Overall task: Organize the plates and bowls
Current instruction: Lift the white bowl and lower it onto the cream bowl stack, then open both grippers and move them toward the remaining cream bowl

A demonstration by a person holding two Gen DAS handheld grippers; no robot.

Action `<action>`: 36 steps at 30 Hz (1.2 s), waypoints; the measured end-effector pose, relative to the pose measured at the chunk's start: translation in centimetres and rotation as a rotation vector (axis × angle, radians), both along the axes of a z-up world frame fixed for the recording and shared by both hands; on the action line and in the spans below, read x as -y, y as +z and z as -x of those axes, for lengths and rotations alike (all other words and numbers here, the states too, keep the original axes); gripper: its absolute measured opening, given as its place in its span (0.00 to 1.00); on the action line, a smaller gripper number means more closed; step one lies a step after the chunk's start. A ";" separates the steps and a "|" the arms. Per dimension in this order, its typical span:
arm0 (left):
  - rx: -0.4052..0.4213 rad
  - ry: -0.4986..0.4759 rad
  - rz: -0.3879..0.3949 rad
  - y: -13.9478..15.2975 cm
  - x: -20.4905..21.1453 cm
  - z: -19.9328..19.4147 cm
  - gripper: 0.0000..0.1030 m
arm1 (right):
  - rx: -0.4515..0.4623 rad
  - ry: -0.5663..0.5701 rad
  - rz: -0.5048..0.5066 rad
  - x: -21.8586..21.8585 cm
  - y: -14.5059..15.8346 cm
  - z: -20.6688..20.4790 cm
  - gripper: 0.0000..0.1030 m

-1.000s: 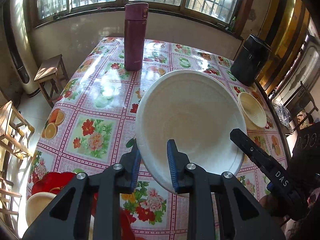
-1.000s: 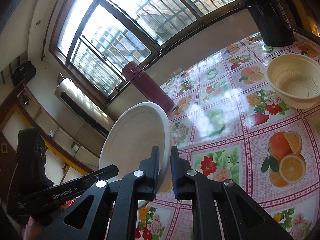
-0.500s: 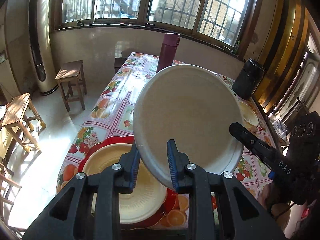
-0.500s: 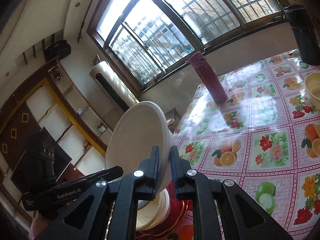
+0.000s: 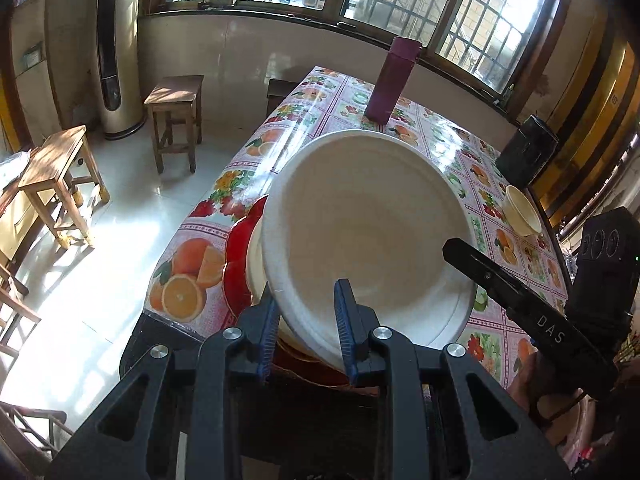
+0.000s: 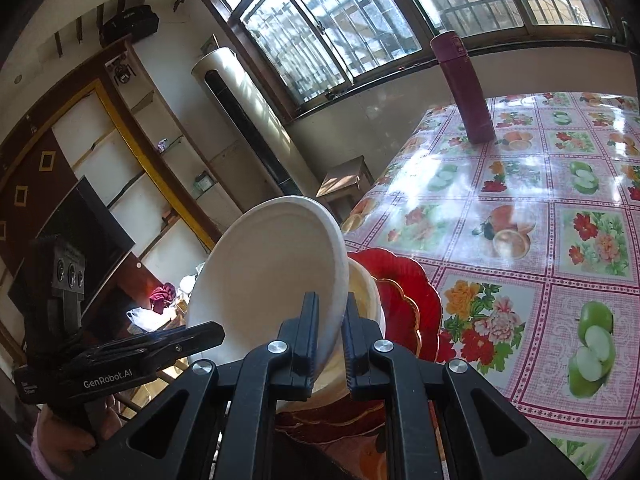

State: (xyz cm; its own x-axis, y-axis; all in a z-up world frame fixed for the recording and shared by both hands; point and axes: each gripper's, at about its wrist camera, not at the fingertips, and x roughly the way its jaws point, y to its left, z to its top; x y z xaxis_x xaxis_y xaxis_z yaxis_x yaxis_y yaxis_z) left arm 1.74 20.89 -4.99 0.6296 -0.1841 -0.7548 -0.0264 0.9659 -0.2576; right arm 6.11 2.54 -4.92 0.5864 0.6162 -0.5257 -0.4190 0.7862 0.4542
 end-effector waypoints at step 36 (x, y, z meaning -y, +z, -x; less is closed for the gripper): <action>0.178 -0.141 0.065 2.5 6.0 -0.2 1.00 | 0.091 -0.190 -0.019 11.3 0.1 -2.3 0.91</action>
